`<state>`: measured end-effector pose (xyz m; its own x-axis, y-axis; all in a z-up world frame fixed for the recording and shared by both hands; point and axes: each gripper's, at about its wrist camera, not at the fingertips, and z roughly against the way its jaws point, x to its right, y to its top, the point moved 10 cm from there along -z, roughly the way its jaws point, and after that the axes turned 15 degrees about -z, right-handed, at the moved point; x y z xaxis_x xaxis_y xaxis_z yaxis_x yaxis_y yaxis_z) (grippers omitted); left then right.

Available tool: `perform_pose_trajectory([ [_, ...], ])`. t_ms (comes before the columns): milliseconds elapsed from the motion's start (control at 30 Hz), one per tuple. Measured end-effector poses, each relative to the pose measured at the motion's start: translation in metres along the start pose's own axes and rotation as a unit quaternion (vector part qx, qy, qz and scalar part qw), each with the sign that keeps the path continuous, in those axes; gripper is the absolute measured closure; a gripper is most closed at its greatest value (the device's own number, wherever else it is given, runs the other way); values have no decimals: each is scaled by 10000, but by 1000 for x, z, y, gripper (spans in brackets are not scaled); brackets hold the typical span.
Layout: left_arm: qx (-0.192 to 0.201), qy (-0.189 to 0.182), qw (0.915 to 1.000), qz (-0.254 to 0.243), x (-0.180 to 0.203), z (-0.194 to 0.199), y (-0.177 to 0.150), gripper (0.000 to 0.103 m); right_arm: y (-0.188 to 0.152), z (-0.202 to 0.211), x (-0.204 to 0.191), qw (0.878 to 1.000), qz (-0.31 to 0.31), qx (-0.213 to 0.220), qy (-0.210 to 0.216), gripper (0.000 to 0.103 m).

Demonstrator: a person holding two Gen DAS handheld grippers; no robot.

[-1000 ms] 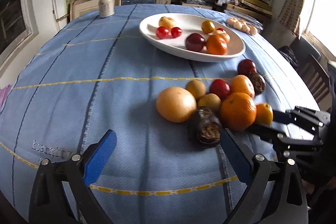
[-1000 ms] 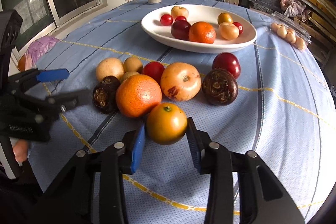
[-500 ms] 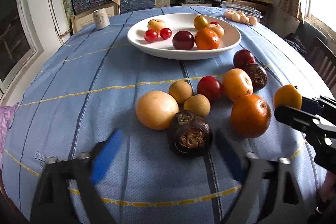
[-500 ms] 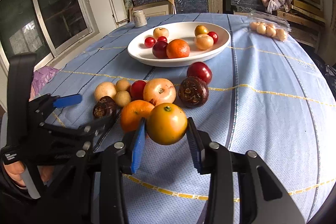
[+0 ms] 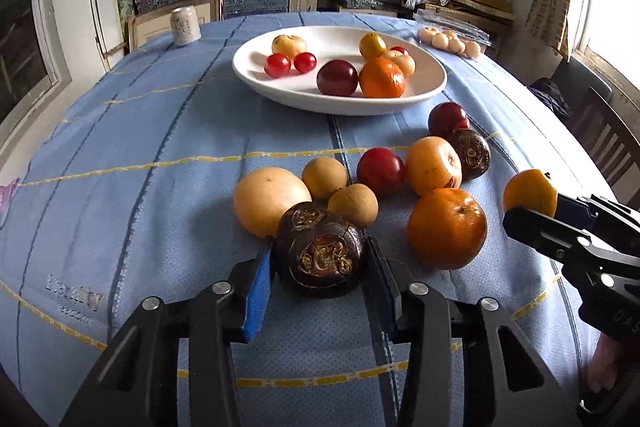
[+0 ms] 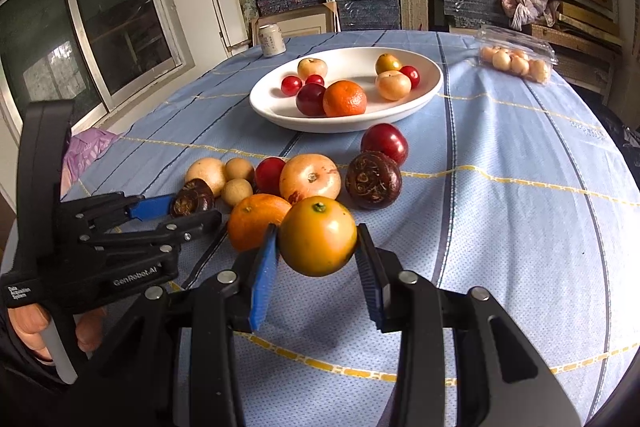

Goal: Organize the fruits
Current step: 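Grasp the dark brown mangosteen with the left tool, then carry both fruits onto the white plate and open both tools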

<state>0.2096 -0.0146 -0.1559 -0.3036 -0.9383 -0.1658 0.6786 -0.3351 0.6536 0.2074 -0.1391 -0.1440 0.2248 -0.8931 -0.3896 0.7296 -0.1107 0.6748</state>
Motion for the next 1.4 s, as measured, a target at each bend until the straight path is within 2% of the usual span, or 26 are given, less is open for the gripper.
perform_pose_trajectory([
  [433, 185, -18, 9998, 17, 0, 16, 2, 58, 0, 6, -2, 9999, 19, 102, -29, 66],
  [600, 298, 0, 9996, 0, -3, 27, 8, 58, 1, 7, -7, 10000, 35, -13, -3, 66],
  [833, 444, 23, 9990, -31, -10, 36, 26, 58, 31, 29, -18, 9997, 147, 203, 28, 66],
  [1000, 513, -35, 9987, -40, -16, 38, 43, 58, 53, 32, -21, 9996, 215, 200, -12, 66],
  [1100, 557, -24, 9984, -57, -21, 38, 55, 58, 63, 31, -25, 9997, 219, 98, 28, 66],
  [1233, 628, 2, 9980, -19, -33, 34, 72, 58, 85, 27, -31, 9992, 369, 173, -12, 66],
  [1400, 584, 31, 9983, 2, -48, 17, 102, 58, 119, 4, -24, 9997, 238, 80, -3, 66],
])
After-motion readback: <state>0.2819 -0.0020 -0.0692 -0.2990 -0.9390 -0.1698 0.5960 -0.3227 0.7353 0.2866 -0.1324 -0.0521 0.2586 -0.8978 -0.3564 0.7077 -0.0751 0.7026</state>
